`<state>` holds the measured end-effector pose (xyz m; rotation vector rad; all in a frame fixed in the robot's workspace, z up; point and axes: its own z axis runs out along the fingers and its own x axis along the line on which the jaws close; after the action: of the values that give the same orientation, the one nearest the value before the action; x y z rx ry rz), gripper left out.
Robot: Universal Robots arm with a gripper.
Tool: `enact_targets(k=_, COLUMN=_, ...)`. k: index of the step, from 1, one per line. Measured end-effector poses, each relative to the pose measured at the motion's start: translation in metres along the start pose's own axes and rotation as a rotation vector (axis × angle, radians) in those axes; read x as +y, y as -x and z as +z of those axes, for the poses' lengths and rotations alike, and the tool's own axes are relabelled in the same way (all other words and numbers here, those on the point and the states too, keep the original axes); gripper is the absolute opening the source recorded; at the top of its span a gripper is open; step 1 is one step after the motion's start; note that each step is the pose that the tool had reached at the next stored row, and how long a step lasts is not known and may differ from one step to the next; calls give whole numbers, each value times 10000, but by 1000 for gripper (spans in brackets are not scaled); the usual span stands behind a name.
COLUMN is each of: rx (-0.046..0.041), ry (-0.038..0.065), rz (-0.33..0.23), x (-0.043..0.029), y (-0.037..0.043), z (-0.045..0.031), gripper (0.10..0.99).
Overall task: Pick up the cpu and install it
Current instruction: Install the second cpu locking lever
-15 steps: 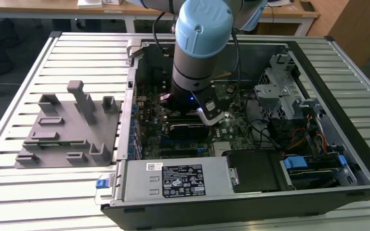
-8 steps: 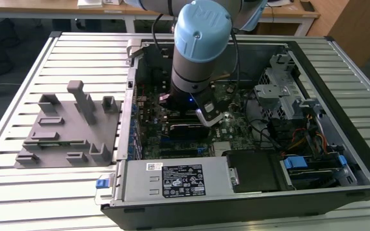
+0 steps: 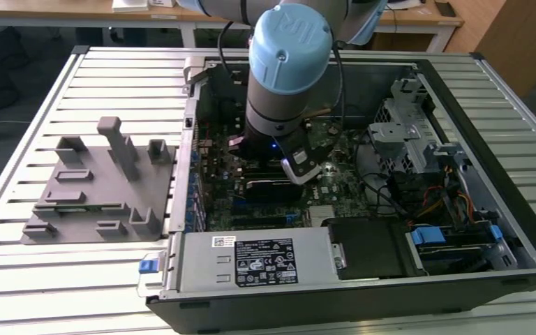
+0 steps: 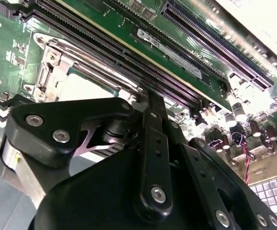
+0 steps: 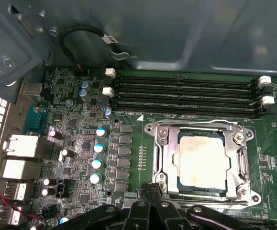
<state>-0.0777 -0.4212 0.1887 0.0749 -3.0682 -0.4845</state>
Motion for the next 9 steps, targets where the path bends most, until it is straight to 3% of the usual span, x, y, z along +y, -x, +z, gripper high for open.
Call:
enact_targets(k=6, rx=0, ry=6, rz=1, x=6, y=-1, z=5, gripper=106)
enact_targets(k=9, rx=-3, ry=12, rz=0, x=22, y=-2, z=-40, gripper=106)
